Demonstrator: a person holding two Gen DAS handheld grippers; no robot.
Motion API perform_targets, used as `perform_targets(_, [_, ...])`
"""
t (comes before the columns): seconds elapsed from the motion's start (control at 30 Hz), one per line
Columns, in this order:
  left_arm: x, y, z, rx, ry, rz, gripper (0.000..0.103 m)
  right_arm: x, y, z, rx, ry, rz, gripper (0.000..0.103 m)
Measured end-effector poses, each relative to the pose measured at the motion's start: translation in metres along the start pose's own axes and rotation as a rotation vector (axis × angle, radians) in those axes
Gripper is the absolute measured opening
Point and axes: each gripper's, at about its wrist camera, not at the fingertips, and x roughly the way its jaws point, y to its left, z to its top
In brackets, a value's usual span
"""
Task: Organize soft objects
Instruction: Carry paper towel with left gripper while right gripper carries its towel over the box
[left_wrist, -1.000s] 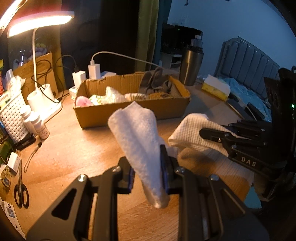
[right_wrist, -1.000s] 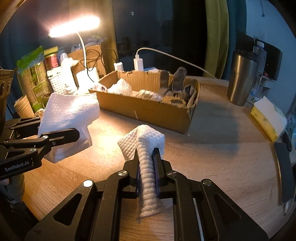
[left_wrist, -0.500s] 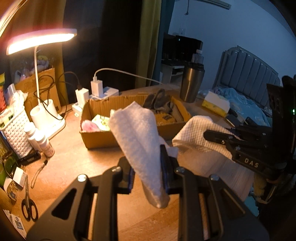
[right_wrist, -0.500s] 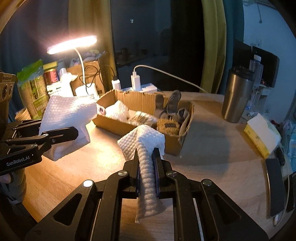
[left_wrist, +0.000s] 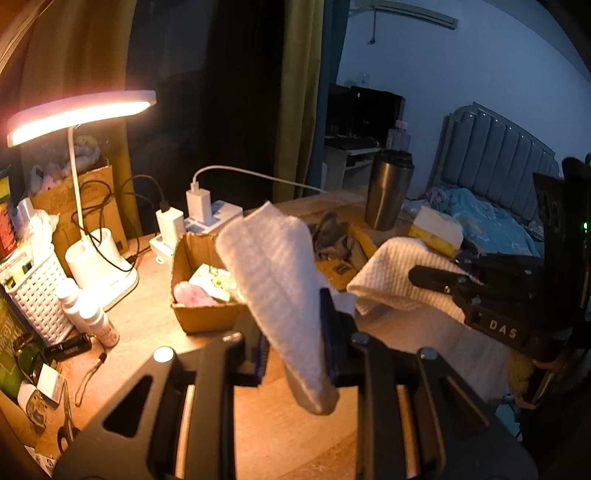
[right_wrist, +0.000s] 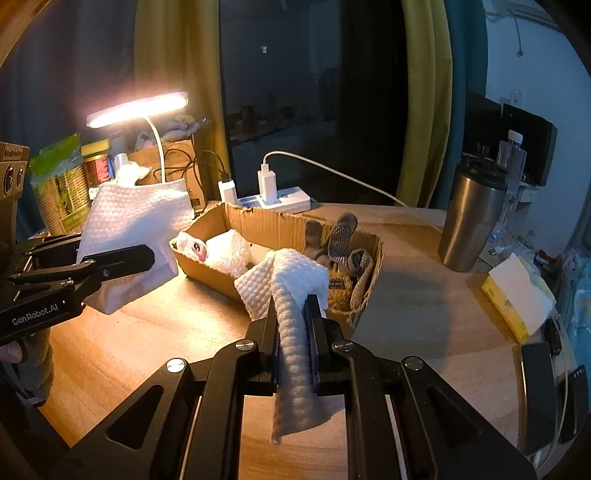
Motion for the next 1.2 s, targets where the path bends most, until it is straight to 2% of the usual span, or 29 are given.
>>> perform_targets(0.97, [0.027,0.017,0.048,-0.010,-0.094,0.014,0.024,0.028,-0.007,0.053,-0.026,-0.068,-0.002,0.013])
perform_targets(1.2, [0.041,0.020,0.057,-0.014,-0.093,0.023,0.024,0.038,-0.011,0.063,-0.031,-0.075,0.006,0.013])
